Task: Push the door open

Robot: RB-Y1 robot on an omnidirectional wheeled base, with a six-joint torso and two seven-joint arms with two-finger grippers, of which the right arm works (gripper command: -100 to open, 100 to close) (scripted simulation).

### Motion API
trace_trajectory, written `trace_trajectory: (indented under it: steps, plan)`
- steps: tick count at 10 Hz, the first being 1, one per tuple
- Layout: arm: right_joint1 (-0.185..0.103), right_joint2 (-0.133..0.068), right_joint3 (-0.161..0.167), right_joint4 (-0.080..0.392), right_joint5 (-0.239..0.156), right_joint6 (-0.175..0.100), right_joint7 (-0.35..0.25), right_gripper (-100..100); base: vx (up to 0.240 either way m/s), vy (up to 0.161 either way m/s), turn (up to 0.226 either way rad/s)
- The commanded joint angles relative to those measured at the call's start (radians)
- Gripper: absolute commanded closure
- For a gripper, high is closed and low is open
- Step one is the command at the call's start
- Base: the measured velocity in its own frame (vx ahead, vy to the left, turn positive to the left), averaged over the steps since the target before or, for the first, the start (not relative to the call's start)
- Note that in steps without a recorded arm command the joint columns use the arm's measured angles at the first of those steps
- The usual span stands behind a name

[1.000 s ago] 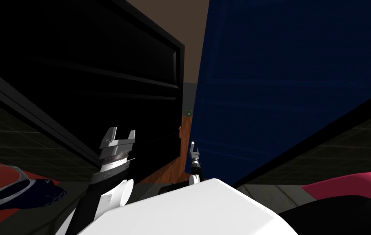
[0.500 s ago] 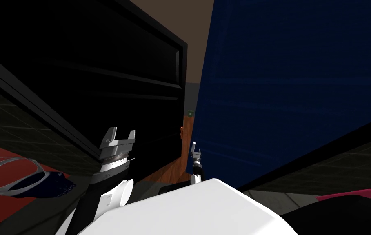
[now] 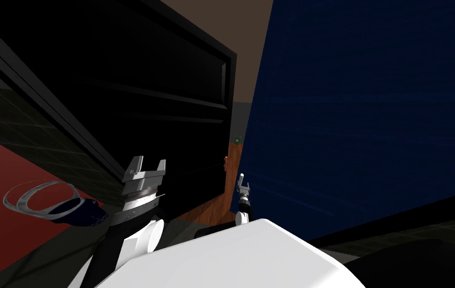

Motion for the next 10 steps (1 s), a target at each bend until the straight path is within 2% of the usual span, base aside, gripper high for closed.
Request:
trace_trajectory:
  steps: [1,2,6,7,10]
  plan:
    - [0.022,-0.021,-0.029,-0.002,-0.009,-0.015,0.001,100,0.023,-0.004,0.089]
    - [0.027,-0.024,-0.051,0.000,-0.020,-0.018,0.003,100,0.013,-0.010,0.116]
    - [0.027,-0.024,-0.051,0.000,-0.020,-0.018,0.003,100,0.019,-0.008,0.018]
    - [0.032,-0.027,-0.076,0.002,-0.031,-0.022,0.005,100,0.013,-0.004,0.131]
    - [0.032,-0.027,-0.076,0.002,-0.031,-0.022,0.005,100,0.012,-0.009,0.021]
